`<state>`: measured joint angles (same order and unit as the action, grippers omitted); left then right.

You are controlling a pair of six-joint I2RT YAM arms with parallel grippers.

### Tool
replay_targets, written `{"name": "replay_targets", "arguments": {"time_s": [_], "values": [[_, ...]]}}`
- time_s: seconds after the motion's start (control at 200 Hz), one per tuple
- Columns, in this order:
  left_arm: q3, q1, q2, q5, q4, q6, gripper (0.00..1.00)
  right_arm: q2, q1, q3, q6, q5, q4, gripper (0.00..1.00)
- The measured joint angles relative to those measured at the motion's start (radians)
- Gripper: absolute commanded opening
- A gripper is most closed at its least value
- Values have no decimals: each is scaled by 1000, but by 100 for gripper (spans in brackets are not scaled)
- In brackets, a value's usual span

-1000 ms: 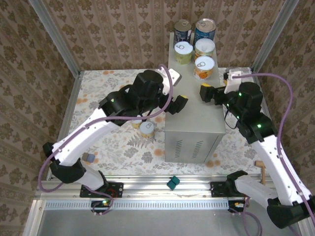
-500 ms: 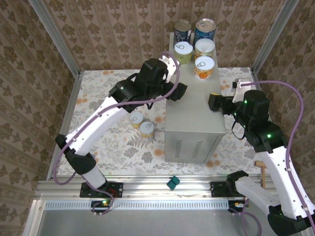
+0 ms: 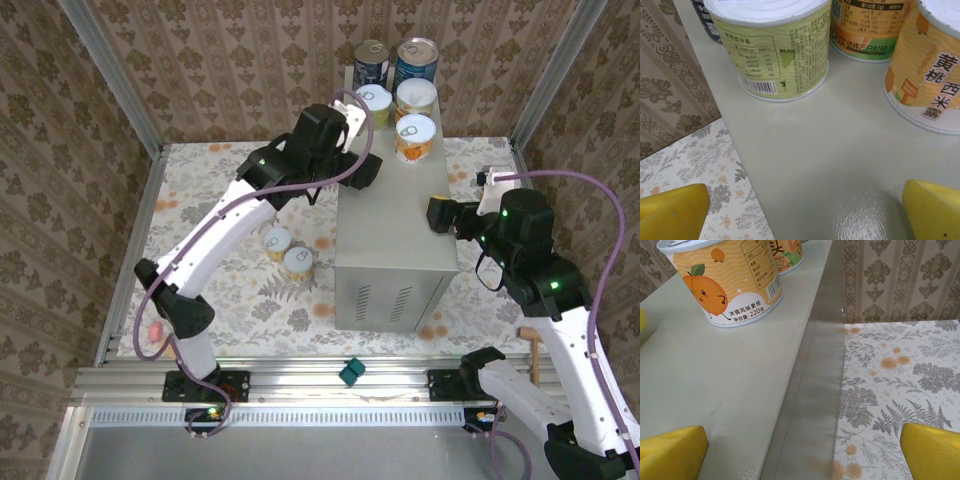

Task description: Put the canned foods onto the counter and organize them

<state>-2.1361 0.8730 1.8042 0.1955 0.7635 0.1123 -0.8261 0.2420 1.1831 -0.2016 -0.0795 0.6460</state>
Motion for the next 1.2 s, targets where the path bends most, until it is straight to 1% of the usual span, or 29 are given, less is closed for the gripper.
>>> {"name": "replay_targets", "arguments": {"time_s": [0.28,0.46,0.78,1.195], "values": [[-72,-10,71,-24,14,0,100,13,0,0,-4,-24,16,100],[-103,-16,92,-33,15,0,100,29,0,2,-4,-48,39,100],[-137,-31,128,-65,14,8,100,29,0,2,-8,-51,40,100],[-183,-42,164,-72,18,15,100,35,0,2,-9,-64,46,100]]}}
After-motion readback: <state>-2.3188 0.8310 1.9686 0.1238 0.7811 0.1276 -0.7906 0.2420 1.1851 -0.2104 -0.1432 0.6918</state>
